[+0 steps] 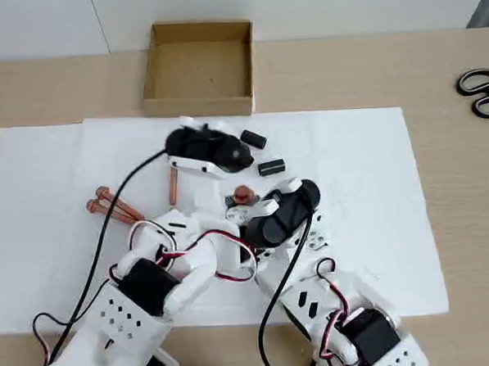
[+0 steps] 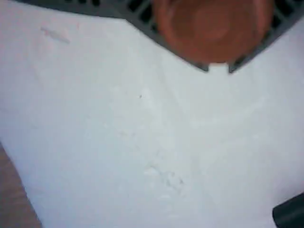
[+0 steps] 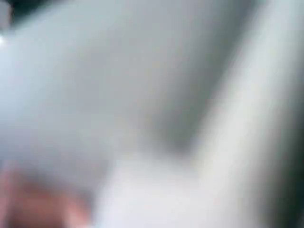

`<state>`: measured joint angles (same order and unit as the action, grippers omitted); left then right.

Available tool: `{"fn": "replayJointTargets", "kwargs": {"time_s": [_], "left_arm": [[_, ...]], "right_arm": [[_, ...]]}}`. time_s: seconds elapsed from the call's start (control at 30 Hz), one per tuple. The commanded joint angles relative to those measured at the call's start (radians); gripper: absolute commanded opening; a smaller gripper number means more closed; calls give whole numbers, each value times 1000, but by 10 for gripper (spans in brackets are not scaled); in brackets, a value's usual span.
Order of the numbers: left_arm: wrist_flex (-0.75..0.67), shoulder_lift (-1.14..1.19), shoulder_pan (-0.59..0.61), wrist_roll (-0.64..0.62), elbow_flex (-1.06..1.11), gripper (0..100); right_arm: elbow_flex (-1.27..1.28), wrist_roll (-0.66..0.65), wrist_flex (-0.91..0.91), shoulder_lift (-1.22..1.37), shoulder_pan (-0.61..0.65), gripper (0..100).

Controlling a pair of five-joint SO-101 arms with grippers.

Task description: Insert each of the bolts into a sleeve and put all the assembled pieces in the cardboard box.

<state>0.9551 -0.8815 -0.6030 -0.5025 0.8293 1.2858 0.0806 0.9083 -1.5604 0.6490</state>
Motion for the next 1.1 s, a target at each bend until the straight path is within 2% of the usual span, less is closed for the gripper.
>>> {"fn": "replayJointTargets", "kwargs": {"time_s": [0.0, 0.13, 0.37, 0.8, 0.9, 1.07], "left_arm": [[-40, -34, 0, 6, 35, 6], [-74, -35, 3, 6, 44, 17], [-23, -92, 6, 2, 33, 208], [218, -216, 153, 9, -65, 224], [295, -275, 253, 100, -67, 224], [362, -400, 512, 341, -58, 224]], "right_arm": [[-6, 5, -25, -13, -1, 4], [-6, 5, -24, -13, -1, 4], [-6, 5, -22, -13, -1, 4], [-6, 3, -25, -8, -12, 4], [-6, 3, -27, -7, -64, 4], [-5, -2, -19, -2, -166, 4]]}}
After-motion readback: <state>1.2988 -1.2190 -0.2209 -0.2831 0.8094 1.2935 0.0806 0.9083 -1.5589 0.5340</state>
